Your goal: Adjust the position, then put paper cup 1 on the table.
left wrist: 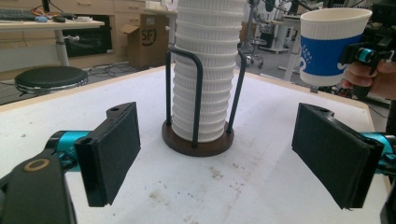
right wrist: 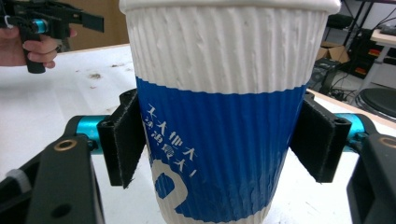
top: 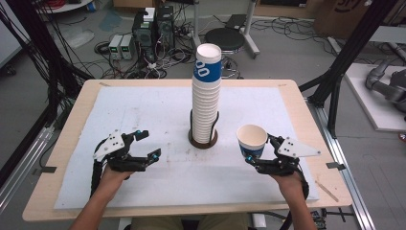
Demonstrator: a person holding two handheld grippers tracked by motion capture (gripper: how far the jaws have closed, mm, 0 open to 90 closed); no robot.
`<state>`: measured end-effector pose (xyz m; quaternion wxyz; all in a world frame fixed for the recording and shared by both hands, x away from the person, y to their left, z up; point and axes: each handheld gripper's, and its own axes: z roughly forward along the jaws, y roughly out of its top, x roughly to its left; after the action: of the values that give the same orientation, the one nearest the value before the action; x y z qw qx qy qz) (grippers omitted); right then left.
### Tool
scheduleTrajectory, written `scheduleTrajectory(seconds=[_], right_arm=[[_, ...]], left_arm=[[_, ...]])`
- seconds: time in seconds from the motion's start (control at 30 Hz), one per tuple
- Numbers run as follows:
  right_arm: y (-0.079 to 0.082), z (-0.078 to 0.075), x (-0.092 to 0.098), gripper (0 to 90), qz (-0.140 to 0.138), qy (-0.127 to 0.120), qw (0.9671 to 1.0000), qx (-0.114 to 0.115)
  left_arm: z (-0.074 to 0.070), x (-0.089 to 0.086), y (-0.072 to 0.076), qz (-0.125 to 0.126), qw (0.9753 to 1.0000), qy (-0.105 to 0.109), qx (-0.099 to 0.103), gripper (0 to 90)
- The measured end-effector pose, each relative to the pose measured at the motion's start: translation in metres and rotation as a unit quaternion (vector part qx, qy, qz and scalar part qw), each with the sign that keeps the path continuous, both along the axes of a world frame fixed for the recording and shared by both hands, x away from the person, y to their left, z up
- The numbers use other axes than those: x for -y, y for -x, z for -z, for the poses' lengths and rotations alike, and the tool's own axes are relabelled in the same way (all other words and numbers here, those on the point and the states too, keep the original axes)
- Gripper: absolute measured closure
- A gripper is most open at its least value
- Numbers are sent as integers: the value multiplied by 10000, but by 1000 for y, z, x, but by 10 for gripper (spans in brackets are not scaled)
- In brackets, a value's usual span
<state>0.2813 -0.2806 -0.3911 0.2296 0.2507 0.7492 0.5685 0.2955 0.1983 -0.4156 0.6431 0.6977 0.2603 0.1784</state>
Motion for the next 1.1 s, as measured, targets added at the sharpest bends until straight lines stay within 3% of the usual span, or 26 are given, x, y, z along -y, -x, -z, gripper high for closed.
scheduleTrajectory(seconds=[0.33,0.77,1.1], right_arm=[[4,2,4,266,84,-25,10000,-32],[5,-2,13,266,361,-177,9991,106],[-10,3,25,266,747,-160,9971,55]], left_arm=[[-2,-2,0,-47,9999,132,28,163],[0,-4,-2,-77,9995,307,-78,162],[0,-2,0,-74,9994,332,-93,162]])
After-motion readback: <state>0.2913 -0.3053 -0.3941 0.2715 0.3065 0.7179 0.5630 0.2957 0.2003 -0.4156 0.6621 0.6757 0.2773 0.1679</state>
